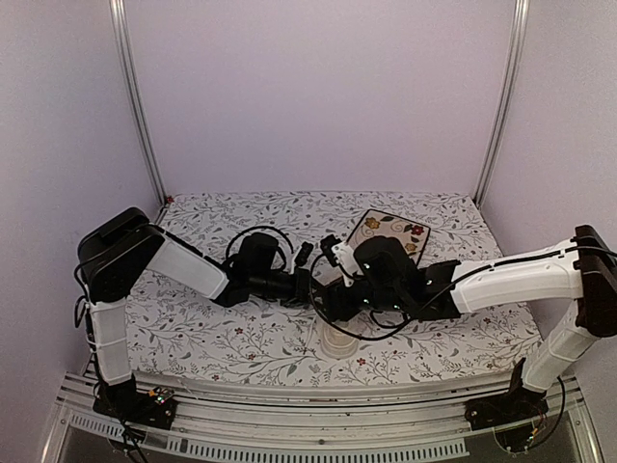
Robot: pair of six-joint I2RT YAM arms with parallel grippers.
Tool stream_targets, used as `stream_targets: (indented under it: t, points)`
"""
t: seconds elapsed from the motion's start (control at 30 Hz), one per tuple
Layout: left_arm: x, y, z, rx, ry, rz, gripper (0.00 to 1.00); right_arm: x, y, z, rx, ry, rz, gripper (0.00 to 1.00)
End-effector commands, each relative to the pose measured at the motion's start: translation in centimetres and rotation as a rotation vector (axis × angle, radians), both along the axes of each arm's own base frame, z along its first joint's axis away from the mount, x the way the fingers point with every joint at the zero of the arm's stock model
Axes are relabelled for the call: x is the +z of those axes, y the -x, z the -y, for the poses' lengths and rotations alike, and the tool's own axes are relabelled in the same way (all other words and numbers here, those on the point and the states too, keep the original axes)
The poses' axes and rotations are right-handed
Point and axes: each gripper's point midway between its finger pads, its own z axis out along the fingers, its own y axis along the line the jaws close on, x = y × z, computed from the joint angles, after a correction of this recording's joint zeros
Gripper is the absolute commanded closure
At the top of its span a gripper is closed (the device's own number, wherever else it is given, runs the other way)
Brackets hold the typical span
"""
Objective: Tie the shoes
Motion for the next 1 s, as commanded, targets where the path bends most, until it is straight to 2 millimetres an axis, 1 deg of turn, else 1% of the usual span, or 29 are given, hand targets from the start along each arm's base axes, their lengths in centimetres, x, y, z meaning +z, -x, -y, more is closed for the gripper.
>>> stream_targets:
  t: [0.0,0.23,0.4,0.43,0.5,0.63,0.67,0.7,0.83,0.97]
  points:
    - [1.6,-0.4,0.1,0.006,0.025,0.023,1.0,-0.6,-0.8,-1.1,0.017,0.087,0.06,0.34]
    - [1.7,-0.4,0.2,0.002,0.026,0.022,1.0,-2.3,-1.3,-2.0,0.022,0.168,0.064,0.43]
    - [1.9,-0.5,0.2,0.0,0.03,0.026,1.0,-3.1,-1.6,-2.3,0.022,0.208,0.064,0.5]
    - [1.9,-0.4,0.2,-0.001,0.03,0.025,1.0,-3.2,-1.6,-2.3,0.023,0.211,0.065,0.53]
    - [1.9,-0.5,0.3,-0.002,0.031,0.026,1.0,-3.4,-1.7,-2.3,0.02,0.222,0.067,0.61]
    - [1.9,-0.6,0.3,0.0,0.029,0.025,1.0,-3.2,-2.2,-1.6,-0.023,0.229,0.072,0.89]
    - [1.9,-0.6,0.2,0.003,0.028,0.028,1.0,-3.0,-2.2,-1.5,-0.034,0.223,0.073,0.94]
    - [1.9,-0.7,0.1,0.006,0.025,0.029,1.0,-2.8,-2.4,-1.3,-0.05,0.214,0.067,0.97]
    - [1.7,-0.8,0.0,0.009,0.021,0.027,1.0,-2.3,-3.3,0.3,-0.122,0.158,0.006,0.98]
    - [1.7,-0.7,0.0,0.008,0.02,0.025,1.0,-1.9,-4.0,1.9,-0.177,0.054,-0.075,0.98]
